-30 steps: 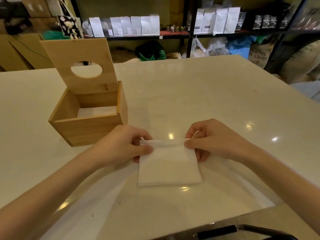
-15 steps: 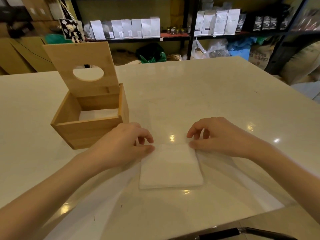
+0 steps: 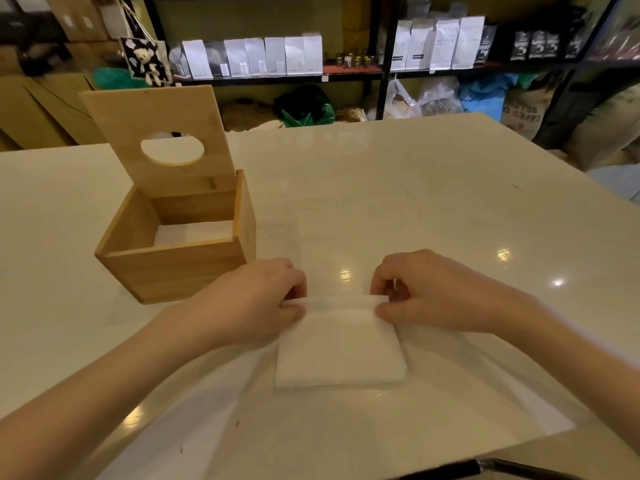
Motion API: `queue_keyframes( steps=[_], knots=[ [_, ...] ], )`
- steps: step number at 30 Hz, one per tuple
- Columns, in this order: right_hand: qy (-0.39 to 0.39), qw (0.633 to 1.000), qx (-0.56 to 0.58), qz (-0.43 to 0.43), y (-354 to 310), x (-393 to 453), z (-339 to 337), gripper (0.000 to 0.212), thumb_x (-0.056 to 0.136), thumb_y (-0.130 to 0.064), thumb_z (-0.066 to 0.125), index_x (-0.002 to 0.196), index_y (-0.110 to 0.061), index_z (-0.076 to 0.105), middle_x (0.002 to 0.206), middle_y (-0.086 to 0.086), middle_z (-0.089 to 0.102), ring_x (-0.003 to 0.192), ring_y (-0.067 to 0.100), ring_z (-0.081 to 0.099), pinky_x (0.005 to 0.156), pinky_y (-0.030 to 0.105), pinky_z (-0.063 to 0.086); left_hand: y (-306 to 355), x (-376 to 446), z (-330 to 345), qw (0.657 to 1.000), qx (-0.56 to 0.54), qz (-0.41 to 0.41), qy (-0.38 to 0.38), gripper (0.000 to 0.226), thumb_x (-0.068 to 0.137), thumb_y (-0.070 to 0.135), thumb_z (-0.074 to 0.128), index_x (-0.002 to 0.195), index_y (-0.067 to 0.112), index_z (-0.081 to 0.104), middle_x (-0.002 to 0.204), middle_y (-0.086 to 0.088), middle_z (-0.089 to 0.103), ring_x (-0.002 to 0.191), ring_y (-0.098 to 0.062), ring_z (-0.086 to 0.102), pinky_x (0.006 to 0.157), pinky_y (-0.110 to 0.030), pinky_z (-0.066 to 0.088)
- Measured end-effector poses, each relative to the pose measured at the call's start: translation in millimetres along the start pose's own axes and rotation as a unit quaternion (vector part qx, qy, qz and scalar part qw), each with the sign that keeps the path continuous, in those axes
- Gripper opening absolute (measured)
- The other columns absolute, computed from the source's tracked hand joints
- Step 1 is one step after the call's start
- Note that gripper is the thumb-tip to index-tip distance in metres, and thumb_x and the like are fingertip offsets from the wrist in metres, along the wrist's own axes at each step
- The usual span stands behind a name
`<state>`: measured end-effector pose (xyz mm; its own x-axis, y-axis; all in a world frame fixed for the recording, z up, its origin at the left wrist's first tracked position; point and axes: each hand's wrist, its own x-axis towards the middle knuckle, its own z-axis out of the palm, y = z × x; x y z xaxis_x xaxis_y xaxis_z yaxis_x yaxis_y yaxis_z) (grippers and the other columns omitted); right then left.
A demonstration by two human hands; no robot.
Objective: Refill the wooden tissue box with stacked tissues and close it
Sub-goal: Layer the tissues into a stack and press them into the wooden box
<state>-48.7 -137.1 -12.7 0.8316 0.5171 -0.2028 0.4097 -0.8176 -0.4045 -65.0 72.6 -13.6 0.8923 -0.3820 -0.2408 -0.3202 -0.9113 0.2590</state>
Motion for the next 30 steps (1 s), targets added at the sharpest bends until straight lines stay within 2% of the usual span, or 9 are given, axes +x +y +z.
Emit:
queue_keyframes(
  steps=[6, 10, 13, 18, 20, 23, 25, 27, 30],
  knots=[
    [-0.025, 1.0, 0.006, -0.016, 1.2, 4.7, 0.6, 0.006, 0.075, -0.027, 0.058, 0.078, -0.022, 0.059, 0.069, -0.01, 0.053, 0.065, 0.009, 0.05, 0.062, 0.028, 0.043, 2.4, -3.4, -0.6, 1.0, 0.01, 0.007, 0.007, 0.012, 0.091, 0.032, 0.046, 0.093, 0.023, 0.053, 0.093, 0.008, 0.052, 0.08, -0.009, 0.048, 0.074, -0.026, 0.045],
    [-0.031, 0.993, 0.113, -0.018, 5.2, 5.9, -8.0, 0.006, 0.072, -0.021, 0.063, 0.068, -0.025, 0.06, 0.064, -0.009, 0.057, 0.059, 0.006, 0.051, 0.06, 0.026, 0.044, 2.6, -11.4, -10.8, 0.998, -0.051, -0.002, 0.021, 0.015, 0.087, 0.035, 0.053, 0.074, 0.036, 0.046, 0.076, 0.014, 0.053, 0.073, -0.006, 0.053, 0.064, -0.02, 0.046],
    [-0.049, 0.981, 0.183, -0.03, 6.8, 9.1, -19.2, 0.011, 0.073, -0.014, 0.067, 0.076, -0.024, 0.067, 0.066, -0.01, 0.061, 0.057, 0.001, 0.051, 0.06, 0.022, 0.044, 1.2, -19.6, -24.0, 0.993, -0.101, -0.016, 0.057, 0.01, 0.081, 0.039, 0.06, 0.075, 0.039, 0.052, 0.072, 0.012, 0.056, 0.07, -0.002, 0.051, 0.058, -0.016, 0.042],
    [-0.09, 0.967, 0.233, -0.052, -9.0, 19.1, -42.6, 0.007, 0.074, -0.015, 0.071, 0.079, -0.02, 0.074, 0.077, 0.011, 0.07, 0.064, 0.009, 0.057, 0.067, 0.031, 0.045, -4.1, -38.7, -43.7, 0.978, -0.161, -0.054, 0.123, 0.014, 0.07, 0.044, 0.063, 0.083, 0.039, 0.065, 0.075, 0.006, 0.064, 0.069, -0.001, 0.052, 0.055, -0.019, 0.042],
    [-0.088, 0.964, 0.242, -0.068, -22.7, 24.8, -53.1, 0.005, 0.07, -0.021, 0.074, 0.074, -0.018, 0.074, 0.079, 0.015, 0.07, 0.065, 0.013, 0.058, 0.069, 0.034, 0.045, -9.0, -47.7, -52.0, 0.973, -0.16, -0.049, 0.157, 0.011, 0.068, 0.042, 0.064, 0.077, 0.037, 0.068, 0.084, 0.018, 0.064, 0.074, 0.0, 0.054, 0.059, -0.015, 0.044],
    [-0.06, 0.961, 0.256, -0.087, -45.9, 32.9, -65.2, 0.005, 0.07, -0.022, 0.077, 0.073, -0.019, 0.075, 0.074, 0.008, 0.073, 0.064, 0.009, 0.062, 0.069, 0.027, 0.049, -24.3, -62.5, -66.0, 0.961, -0.194, -0.05, 0.192, 0.009, 0.066, 0.042, 0.072, 0.069, 0.033, 0.07, 0.08, 0.021, 0.065, 0.062, 0.004, 0.056, 0.053, -0.012, 0.045],
    [-0.033, 0.957, 0.268, -0.106, -63.1, 38.7, -69.8, 0.006, 0.068, -0.025, 0.076, 0.072, -0.021, 0.075, 0.071, 0.001, 0.072, 0.058, 0.003, 0.06, 0.066, 0.022, 0.049, -40.2, -72.8, -76.6, 0.953, -0.209, -0.04, 0.217, 0.022, 0.059, 0.057, 0.068, 0.075, 0.041, 0.069, 0.081, 0.017, 0.067, 0.067, -0.002, 0.06, 0.051, -0.02, 0.047],
    [-0.002, 0.957, 0.269, -0.11, -78.8, 47.1, -71.1, 0.018, 0.059, -0.039, 0.074, 0.071, -0.026, 0.075, 0.076, -0.003, 0.072, 0.06, 0.005, 0.06, 0.074, 0.031, 0.051, -58.1, -80.8, -86.6, 0.945, -0.211, -0.042, 0.246, 0.034, 0.053, 0.065, 0.055, 0.077, 0.044, 0.068, 0.088, 0.016, 0.066, 0.079, -0.007, 0.06, 0.055, -0.022, 0.046],
    [0.048, 0.958, 0.273, -0.078, -98.1, 66.2, -68.0, 0.029, 0.049, -0.049, 0.073, 0.071, -0.031, 0.074, 0.097, -0.013, 0.07, 0.086, 0.01, 0.064, 0.094, 0.039, 0.046, -82.1, -84.1, -99.9, 0.938, -0.205, -0.07, 0.27, 0.036, 0.054, 0.071, 0.053, 0.077, 0.047, 0.069, 0.099, 0.027, 0.06, 0.092, 0.004, 0.055, 0.064, -0.016, 0.042]
  ],
)
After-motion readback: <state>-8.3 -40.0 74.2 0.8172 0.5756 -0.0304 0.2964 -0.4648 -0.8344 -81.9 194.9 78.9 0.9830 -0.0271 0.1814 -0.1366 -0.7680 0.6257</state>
